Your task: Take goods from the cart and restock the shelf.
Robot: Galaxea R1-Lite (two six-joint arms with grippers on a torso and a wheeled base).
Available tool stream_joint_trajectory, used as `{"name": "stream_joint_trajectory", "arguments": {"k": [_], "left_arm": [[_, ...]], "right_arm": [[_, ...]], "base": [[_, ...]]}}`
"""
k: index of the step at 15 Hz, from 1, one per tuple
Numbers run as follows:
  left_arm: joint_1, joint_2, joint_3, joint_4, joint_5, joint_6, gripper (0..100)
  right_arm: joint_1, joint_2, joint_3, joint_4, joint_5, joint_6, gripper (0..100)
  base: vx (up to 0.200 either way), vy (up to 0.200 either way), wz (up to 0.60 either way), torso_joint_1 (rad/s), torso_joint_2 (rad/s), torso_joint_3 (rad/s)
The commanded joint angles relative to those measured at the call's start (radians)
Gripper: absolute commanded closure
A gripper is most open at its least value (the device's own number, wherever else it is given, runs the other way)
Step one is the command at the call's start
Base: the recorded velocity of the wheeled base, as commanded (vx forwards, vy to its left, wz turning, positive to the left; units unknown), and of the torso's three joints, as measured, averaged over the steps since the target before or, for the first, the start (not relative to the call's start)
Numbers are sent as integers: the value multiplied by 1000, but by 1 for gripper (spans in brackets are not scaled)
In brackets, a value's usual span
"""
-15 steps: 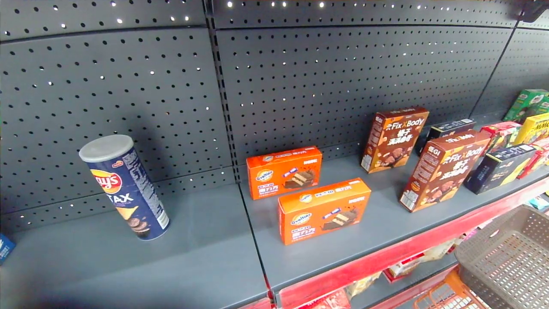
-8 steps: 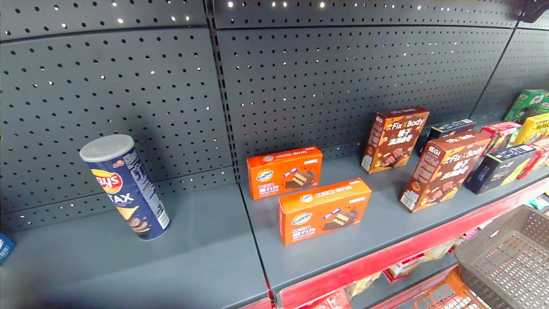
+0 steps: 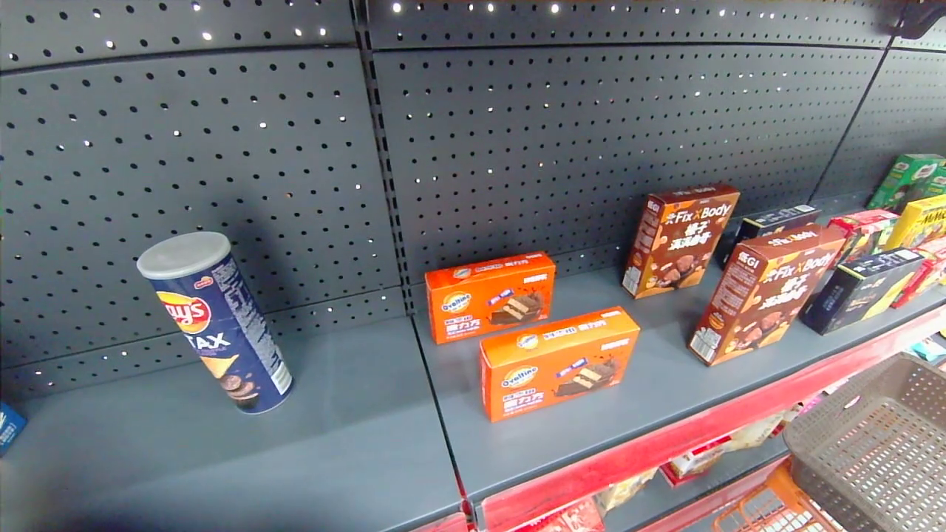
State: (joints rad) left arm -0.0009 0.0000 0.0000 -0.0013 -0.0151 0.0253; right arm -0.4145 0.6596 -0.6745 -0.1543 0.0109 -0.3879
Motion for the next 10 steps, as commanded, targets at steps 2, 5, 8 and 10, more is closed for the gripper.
{"name": "stream_joint_trajectory", "arguments": {"k": [2,5,8,10], "left_arm": [[-1,74,-158,1,-29,-7,0],[-67,169,-339,9,-31,-8,0],[-68,253,-500,52,-29,2,0],[-68,291,-552,72,-29,31,0]], "right_arm": [[-1,0,3,1,0,0,100],[0,0,6,4,0,0,100],[-1,-6,12,2,0,0,100],[-1,-6,12,2,0,0,100]], "base": [[0,0,0,0,0,0],[0,0,0,0,0,0],[0,0,400,2,2,2],[0,0,600,-5,5,5]]}}
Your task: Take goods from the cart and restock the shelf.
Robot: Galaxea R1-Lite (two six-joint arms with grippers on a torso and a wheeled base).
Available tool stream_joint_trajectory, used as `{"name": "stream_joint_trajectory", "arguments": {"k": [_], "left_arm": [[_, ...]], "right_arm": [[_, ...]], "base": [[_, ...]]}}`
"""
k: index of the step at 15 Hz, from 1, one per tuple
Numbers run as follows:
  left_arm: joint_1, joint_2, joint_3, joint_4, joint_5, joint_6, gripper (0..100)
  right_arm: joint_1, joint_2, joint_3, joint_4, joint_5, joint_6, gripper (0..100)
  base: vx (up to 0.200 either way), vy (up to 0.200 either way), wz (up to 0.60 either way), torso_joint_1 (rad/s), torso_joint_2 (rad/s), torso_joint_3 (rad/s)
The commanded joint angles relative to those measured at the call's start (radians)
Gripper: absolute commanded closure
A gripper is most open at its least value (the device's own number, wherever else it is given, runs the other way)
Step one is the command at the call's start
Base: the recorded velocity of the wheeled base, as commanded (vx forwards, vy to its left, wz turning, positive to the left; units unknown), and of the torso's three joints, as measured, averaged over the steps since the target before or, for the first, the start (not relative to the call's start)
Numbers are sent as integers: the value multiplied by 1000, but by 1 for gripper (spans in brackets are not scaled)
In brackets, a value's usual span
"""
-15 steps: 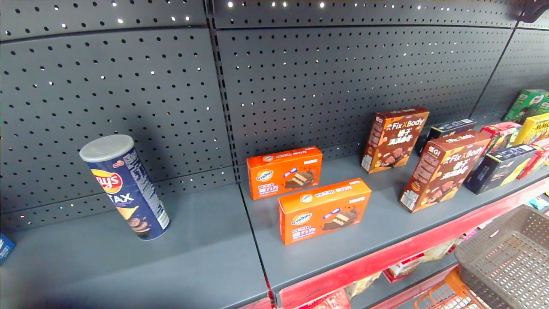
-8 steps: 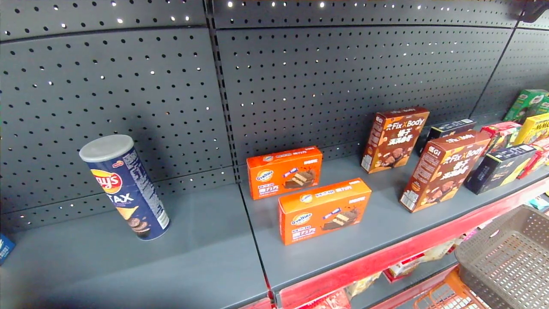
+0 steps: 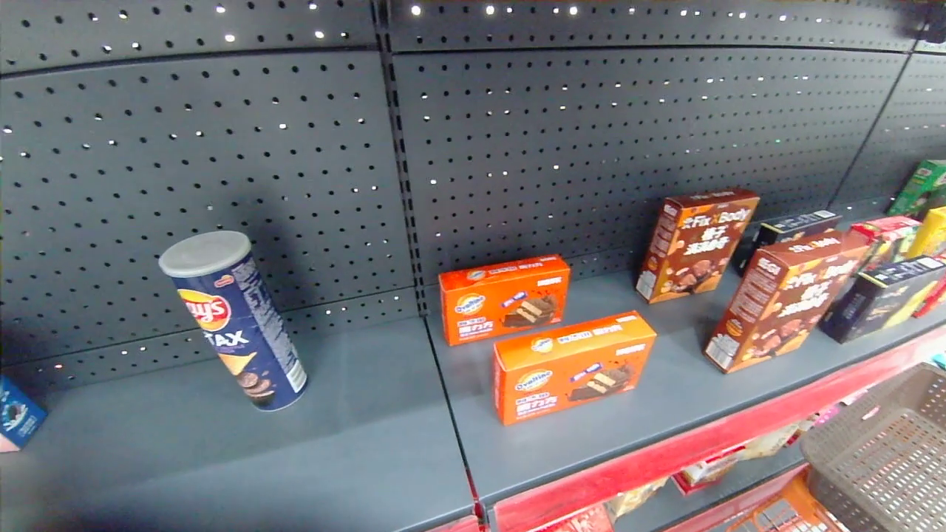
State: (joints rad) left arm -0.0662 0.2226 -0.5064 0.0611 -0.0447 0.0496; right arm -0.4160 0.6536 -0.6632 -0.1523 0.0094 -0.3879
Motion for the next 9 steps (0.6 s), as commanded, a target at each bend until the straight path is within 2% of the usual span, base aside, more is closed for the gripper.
{"name": "stream_joint_trajectory", "arguments": {"k": [1,4,9], "left_arm": [[-3,75,-52,16,0,9,0],[-3,75,-52,33,0,9,0],[-3,72,-40,33,0,9,0]], "right_arm": [[0,0,1,0,1,0,100],[0,-5,1,0,1,0,100],[2,-3,-1,0,1,0,100]], "base": [[0,0,600,7,-2,2],[0,0,600,5,4,-1],[0,0,0,0,0,0]]}}
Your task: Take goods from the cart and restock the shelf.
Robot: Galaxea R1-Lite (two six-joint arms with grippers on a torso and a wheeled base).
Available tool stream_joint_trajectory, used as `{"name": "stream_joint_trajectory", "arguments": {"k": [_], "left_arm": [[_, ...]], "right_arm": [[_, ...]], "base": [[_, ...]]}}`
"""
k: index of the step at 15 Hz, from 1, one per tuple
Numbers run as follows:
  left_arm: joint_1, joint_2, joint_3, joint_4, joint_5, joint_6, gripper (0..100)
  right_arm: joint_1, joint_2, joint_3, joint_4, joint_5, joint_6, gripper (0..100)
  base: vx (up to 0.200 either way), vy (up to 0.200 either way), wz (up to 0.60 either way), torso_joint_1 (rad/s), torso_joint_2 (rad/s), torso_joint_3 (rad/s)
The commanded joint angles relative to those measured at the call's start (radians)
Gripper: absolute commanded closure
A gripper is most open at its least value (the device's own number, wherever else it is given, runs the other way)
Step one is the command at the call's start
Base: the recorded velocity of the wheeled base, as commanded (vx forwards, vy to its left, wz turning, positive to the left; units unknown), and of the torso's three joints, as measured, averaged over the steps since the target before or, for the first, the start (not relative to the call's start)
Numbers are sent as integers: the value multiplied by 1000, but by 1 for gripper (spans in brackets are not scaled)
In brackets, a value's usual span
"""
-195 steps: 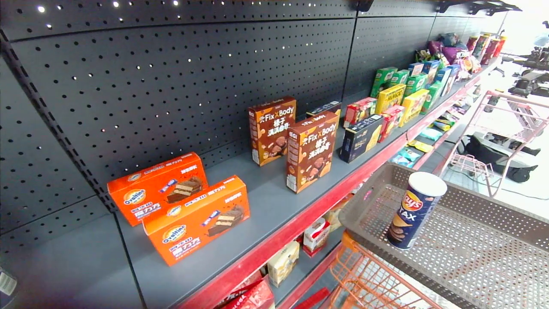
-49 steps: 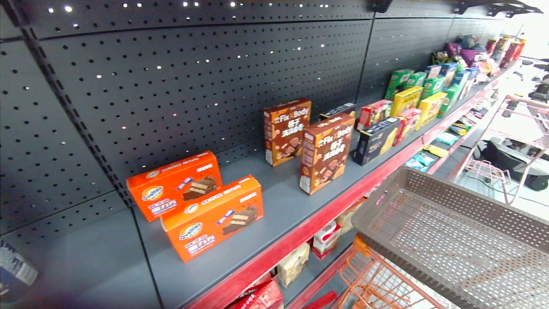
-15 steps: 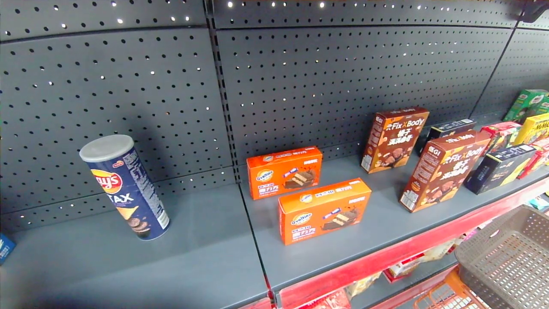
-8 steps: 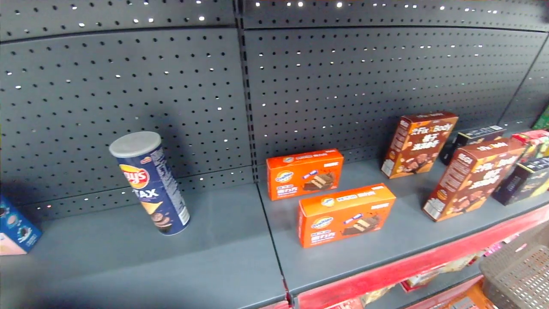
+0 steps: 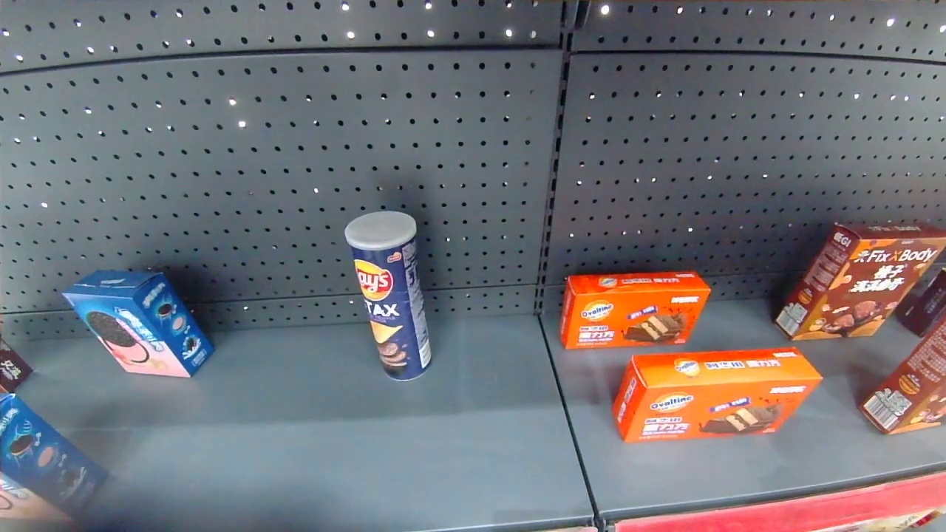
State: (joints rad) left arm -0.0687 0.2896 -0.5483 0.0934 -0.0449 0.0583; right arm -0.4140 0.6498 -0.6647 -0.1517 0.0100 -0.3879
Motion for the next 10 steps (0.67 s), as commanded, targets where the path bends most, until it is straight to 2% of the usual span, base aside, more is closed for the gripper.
{"name": "stream_joint_trajectory", "arguments": {"k": [1,10], "left_arm": [[0,5,2,2,0,0,0],[0,2,54,2,0,0,0]], "right_arm": [[0,1,0,0,1,0,100],[0,-1,5,1,2,0,100]], "base": [[0,0,0,0,0,0],[0,0,0,0,0,0]]}}
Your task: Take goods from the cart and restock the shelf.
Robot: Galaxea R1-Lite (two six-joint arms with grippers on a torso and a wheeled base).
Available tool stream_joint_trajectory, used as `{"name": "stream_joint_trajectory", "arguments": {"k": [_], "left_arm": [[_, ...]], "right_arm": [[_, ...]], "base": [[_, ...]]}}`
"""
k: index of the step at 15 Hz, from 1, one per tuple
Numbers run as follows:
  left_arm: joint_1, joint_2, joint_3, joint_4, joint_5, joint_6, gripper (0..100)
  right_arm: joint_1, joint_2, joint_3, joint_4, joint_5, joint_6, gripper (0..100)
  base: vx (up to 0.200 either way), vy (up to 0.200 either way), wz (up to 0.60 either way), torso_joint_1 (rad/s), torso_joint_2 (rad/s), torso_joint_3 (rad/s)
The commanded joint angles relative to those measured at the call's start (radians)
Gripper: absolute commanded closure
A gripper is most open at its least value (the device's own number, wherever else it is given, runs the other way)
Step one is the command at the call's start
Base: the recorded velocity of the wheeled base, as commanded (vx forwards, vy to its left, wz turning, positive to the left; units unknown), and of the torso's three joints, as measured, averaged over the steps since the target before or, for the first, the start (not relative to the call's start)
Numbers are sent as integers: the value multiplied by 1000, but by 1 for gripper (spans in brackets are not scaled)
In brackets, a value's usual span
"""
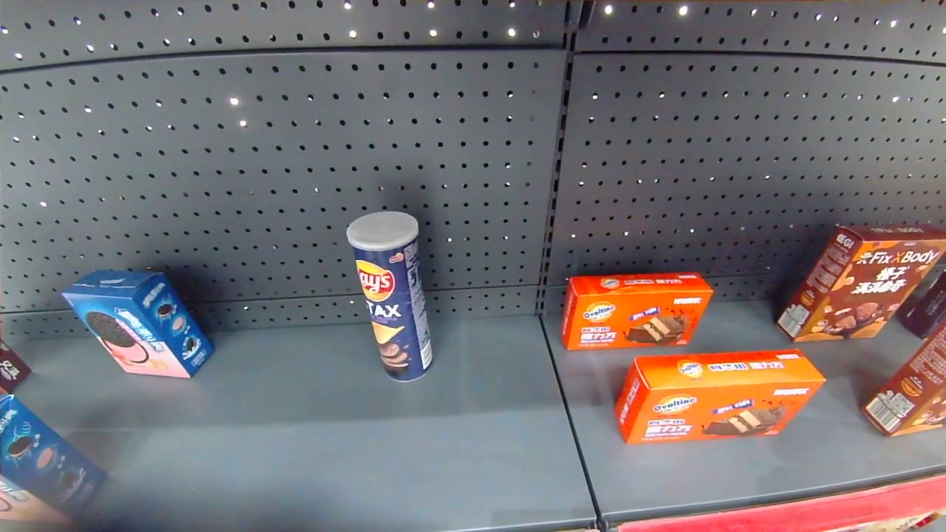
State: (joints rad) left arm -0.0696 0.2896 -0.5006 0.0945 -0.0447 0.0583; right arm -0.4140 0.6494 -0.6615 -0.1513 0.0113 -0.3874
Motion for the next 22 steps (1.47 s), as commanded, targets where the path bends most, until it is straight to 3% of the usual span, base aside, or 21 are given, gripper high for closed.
{"name": "stream_joint_trajectory", "arguments": {"k": [1,4,8,11,15,16,17,19,22], "left_arm": [[1,0,14,-1,0,0,0],[1,-3,56,-1,2,-5,0],[1,26,62,1,3,-5,0],[5,53,74,2,28,-5,0],[4,128,13,28,45,-5,0],[5,157,-1,25,46,-5,0],[5,181,-16,22,68,5,0],[5,187,-39,24,108,31,0],[5,164,-41,31,135,32,0]], "right_arm": [[0,-5,5,2,-1,-1,100],[43,-50,71,25,9,2,100],[235,32,-52,27,1,9,100],[333,38,-64,27,1,48,100],[446,29,-49,22,13,202,100],[523,30,-53,7,45,266,100],[612,32,-61,-7,50,277,100],[663,24,-64,1,65,275,100],[765,4,-69,6,76,275,100]], "base": [[0,0,0,0,0,0],[0,0,0,0,0,0],[0,0,0,0,0,0],[0,0,0,0,0,0],[0,0,0,0,0,0],[0,0,0,0,0,0],[0,0,0,0,0,0],[0,0,0,0,0,0],[0,0,0,0,0,0]]}}
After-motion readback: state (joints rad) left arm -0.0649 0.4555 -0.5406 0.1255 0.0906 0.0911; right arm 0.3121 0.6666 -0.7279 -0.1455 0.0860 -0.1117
